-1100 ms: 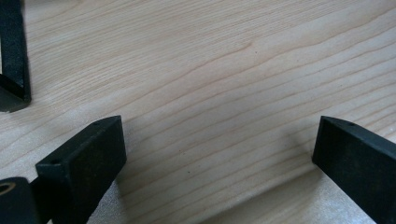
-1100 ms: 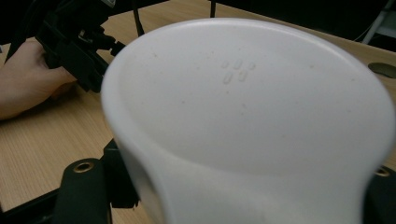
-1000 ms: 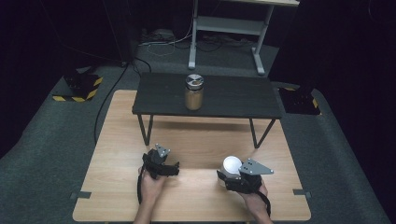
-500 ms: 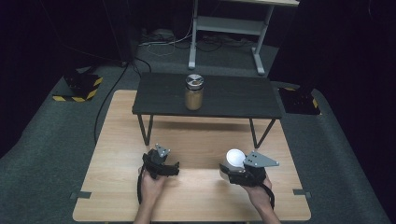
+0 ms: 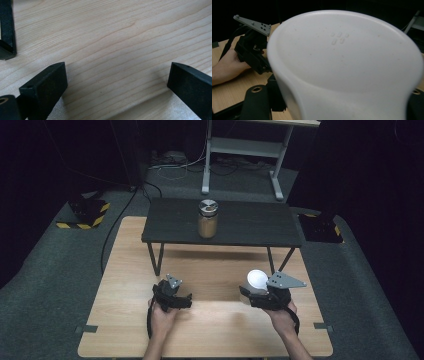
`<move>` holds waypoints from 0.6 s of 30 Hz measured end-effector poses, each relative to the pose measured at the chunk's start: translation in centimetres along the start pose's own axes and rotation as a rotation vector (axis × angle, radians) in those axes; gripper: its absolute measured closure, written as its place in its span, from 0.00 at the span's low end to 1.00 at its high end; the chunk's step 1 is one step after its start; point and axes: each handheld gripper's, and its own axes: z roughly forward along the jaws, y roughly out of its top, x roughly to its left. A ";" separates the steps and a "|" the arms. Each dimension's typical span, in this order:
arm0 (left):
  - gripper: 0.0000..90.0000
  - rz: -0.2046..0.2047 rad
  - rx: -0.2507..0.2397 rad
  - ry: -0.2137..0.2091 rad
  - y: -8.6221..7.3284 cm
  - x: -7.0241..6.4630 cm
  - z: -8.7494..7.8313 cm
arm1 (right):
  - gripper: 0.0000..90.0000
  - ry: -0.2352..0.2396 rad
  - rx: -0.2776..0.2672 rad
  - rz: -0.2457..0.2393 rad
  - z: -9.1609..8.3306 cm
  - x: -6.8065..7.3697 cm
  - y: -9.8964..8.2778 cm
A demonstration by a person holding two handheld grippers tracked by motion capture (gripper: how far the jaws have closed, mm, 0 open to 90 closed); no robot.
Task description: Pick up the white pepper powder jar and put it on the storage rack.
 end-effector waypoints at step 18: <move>0.03 0.001 0.000 0.000 0.0 0.0 0.0 | 0.34 0.015 -0.001 -0.014 -0.8 -1.7 4.8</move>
